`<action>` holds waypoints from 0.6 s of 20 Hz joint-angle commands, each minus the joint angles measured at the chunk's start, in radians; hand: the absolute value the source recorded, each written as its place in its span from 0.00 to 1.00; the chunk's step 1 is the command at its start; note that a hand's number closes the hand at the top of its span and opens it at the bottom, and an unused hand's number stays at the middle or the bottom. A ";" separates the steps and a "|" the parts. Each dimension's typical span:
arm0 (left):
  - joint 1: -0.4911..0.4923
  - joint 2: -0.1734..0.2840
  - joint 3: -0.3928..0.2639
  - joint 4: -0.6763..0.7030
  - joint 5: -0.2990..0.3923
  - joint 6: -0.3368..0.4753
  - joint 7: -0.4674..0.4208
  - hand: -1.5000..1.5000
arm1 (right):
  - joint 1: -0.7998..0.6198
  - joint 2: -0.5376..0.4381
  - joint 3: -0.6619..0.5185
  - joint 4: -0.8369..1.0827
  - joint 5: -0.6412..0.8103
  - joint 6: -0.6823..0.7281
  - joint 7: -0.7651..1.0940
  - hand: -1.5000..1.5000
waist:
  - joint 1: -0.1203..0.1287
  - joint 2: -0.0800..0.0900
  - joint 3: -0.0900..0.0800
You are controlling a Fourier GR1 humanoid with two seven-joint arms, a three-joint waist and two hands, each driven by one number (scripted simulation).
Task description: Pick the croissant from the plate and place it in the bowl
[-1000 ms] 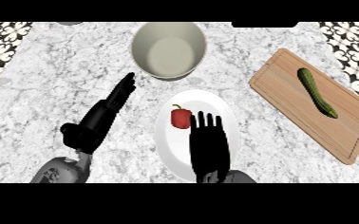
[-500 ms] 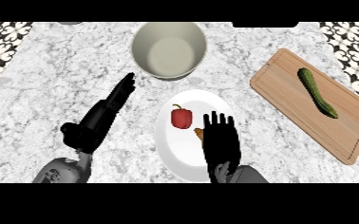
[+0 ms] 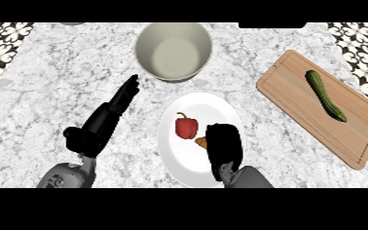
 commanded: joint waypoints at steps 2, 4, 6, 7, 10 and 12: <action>-0.030 0.015 0.060 0.006 0.012 -0.056 0.029 0.50 | 0.005 -0.033 0.008 0.078 0.077 -0.140 -0.109 1.00 | 0.000 0.001 0.001; 0.039 0.002 0.044 -0.023 0.000 -0.078 0.000 0.50 | -0.060 0.012 -0.030 0.040 0.081 -0.036 -0.074 1.00 | 0.001 0.000 0.000; 0.009 -0.024 0.059 0.033 -0.021 -0.067 -0.034 0.50 | -0.111 -0.019 -0.105 0.119 0.066 -0.078 -0.163 1.00 | 0.001 0.001 0.000; -0.008 -0.014 0.066 -0.049 -0.004 -0.079 0.085 0.50 | 0.032 -0.027 -0.013 -0.018 0.105 -0.069 -0.107 1.00 | -0.002 0.000 0.000; -0.017 -0.073 -0.019 0.044 -0.060 -0.048 -0.031 0.50 | -0.282 0.021 0.080 0.193 -0.189 -0.168 0.009 1.00 | 0.068 0.015 0.002; -0.065 -0.061 -0.023 0.009 -0.033 -0.085 0.013 0.50 | -0.332 0.022 0.086 0.192 -0.253 -0.182 0.019 1.00 | 0.131 0.027 0.003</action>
